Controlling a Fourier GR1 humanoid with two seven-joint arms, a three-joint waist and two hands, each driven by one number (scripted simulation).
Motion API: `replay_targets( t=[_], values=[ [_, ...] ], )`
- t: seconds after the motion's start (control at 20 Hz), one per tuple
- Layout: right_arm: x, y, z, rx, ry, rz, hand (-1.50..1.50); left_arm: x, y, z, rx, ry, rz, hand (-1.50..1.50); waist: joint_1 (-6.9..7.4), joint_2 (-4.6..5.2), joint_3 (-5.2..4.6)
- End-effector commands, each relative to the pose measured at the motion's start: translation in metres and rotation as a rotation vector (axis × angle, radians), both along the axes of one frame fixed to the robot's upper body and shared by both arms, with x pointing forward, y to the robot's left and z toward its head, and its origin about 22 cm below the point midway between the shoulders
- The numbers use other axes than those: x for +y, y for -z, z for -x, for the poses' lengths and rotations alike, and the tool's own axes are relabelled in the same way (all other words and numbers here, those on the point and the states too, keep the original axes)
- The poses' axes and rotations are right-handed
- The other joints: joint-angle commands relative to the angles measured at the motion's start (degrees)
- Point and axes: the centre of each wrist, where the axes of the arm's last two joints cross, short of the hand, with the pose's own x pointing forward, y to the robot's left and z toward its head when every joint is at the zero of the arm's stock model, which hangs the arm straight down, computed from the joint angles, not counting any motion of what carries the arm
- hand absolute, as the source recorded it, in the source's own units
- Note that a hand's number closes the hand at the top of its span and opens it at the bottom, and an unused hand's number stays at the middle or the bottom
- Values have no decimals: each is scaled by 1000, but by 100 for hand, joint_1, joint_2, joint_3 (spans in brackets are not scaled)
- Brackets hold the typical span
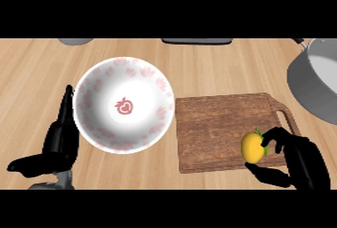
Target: Pick the lemon from the cutting board and place it in the pot
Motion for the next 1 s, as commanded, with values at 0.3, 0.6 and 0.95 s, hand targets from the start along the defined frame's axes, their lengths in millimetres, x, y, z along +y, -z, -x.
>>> replay_targets(
  t=[0.3,0.6,0.95],
  values=[
    [-49,-24,-60,55,750,-113,150,-12,-6,-4,-15,80,-2,0,453,374,-45],
    [-69,-88,-114,-88,1044,-23,150,-27,-11,-9,-16,162,-7,0,841,354,-45],
    [-86,-153,-162,-107,1388,91,150,-43,-5,-10,8,224,-2,0,1021,361,-40]
  ],
)
